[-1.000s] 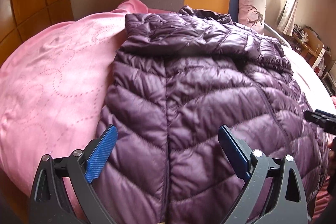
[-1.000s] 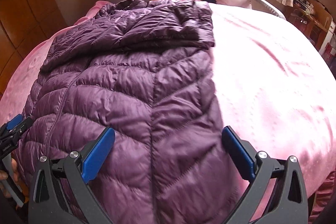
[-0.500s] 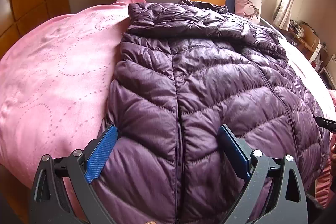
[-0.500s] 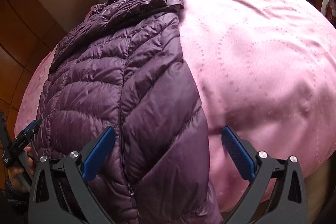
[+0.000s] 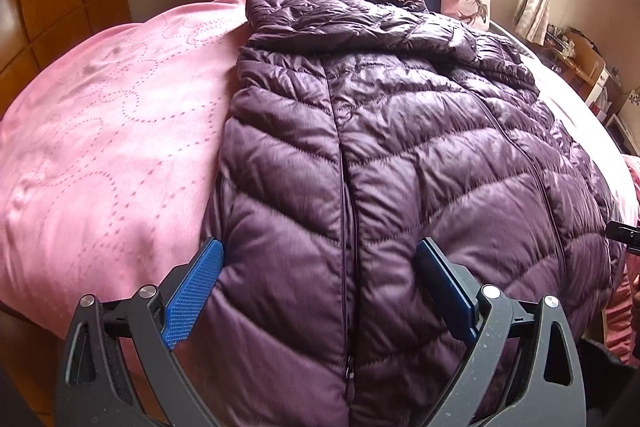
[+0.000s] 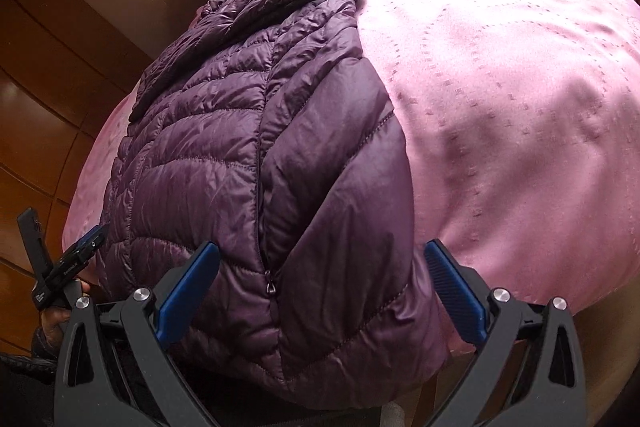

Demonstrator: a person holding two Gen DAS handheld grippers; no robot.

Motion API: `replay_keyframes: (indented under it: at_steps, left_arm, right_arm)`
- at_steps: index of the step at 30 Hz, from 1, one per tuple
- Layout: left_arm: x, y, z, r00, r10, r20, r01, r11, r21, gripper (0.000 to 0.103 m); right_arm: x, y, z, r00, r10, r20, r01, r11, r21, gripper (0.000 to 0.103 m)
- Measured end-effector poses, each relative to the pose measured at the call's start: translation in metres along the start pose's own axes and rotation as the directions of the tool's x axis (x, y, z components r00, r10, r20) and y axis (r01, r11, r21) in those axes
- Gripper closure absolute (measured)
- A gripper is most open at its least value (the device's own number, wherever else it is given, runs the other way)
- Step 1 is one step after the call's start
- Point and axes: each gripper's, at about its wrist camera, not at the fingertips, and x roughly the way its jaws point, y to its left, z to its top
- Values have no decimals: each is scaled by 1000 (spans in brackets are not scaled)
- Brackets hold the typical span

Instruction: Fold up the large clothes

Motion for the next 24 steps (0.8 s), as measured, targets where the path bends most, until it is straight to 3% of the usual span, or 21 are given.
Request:
replay_keyframes:
  at_steps: [7, 9, 12, 17, 18, 19, 22, 24]
  left_arm:
    - [-8, 5, -17, 999, -11, -43, 12, 1000, 23, 8]
    - [-10, 7, -24, 998, -24, -62, 25, 1000, 19, 8]
    - [-11, 10, -34, 994, -51, -99, 53, 998, 15, 9]
    - [-14, 11, -48, 979, -147, -144, 150, 989, 11, 27]
    - [-14, 11, -49, 976, -161, -144, 164, 986, 11, 34]
    - [-16, 12, -48, 973, -179, -143, 182, 983, 9, 43]
    - [-22, 15, -45, 966, -225, -128, 228, 973, 12, 75]
    - [-27, 19, -42, 961, -252, -115, 255, 967, 9, 82]
  right_arm:
    - [-2, 7, -17, 998, 44, -53, -47, 998, -47, 3]
    - [-2, 8, -19, 997, 46, -62, -49, 998, -50, 7]
    - [-4, 10, -23, 996, 39, -79, -45, 997, -68, 19]
    - [-3, 14, -26, 996, 2, -91, -11, 995, -100, 44]
    - [-2, 14, -26, 996, 0, -92, -9, 994, -105, 49]
    - [-3, 15, -26, 995, 11, -97, -21, 994, -111, 62]
    - [-2, 25, -29, 994, 15, -109, -32, 988, -150, 76]
    - [-3, 34, -27, 993, 37, -112, -55, 984, -168, 79]
